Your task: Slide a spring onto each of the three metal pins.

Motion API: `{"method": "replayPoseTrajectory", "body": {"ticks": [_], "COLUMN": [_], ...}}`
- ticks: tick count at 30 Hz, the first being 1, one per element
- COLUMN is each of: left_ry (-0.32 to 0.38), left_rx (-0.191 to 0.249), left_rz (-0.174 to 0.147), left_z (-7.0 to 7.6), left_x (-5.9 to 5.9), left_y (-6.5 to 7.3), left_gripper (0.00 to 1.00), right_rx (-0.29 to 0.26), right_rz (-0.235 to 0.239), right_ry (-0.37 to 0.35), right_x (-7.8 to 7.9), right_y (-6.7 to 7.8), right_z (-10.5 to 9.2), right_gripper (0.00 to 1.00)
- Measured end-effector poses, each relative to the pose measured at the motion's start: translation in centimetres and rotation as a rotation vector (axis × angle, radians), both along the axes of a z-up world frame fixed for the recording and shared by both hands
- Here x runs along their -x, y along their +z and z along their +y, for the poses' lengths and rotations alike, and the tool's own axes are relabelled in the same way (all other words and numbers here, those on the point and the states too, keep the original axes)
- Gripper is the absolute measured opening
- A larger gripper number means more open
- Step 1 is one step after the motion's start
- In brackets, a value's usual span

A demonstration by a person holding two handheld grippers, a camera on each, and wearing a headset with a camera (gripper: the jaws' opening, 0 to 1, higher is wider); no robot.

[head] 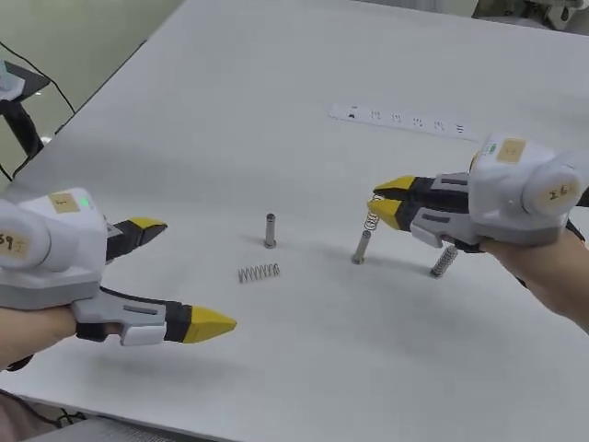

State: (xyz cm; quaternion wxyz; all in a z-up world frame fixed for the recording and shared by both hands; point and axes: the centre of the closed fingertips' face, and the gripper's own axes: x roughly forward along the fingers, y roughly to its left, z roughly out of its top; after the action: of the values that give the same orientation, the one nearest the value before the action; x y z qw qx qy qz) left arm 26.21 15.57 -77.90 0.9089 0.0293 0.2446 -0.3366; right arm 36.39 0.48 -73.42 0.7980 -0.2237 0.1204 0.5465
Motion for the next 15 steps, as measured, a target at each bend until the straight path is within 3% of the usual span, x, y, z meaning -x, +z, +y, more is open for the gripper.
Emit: {"method": "replayPoseTrajectory", "body": {"ticks": [15], "left_ry": [0.006], "left_rx": [0.012], "left_rz": [-0.005], "left_z": [0.13], "left_x": [-0.14], "left_y": [0.30], "left_gripper": [0.98], "right_rx": [0.002], "right_rz": [0.022], "right_ry": [-0.016], "right_x": [-0.16], "right_y": [-0.81], "right_z": [0.09], "right_gripper": [0.07]}}
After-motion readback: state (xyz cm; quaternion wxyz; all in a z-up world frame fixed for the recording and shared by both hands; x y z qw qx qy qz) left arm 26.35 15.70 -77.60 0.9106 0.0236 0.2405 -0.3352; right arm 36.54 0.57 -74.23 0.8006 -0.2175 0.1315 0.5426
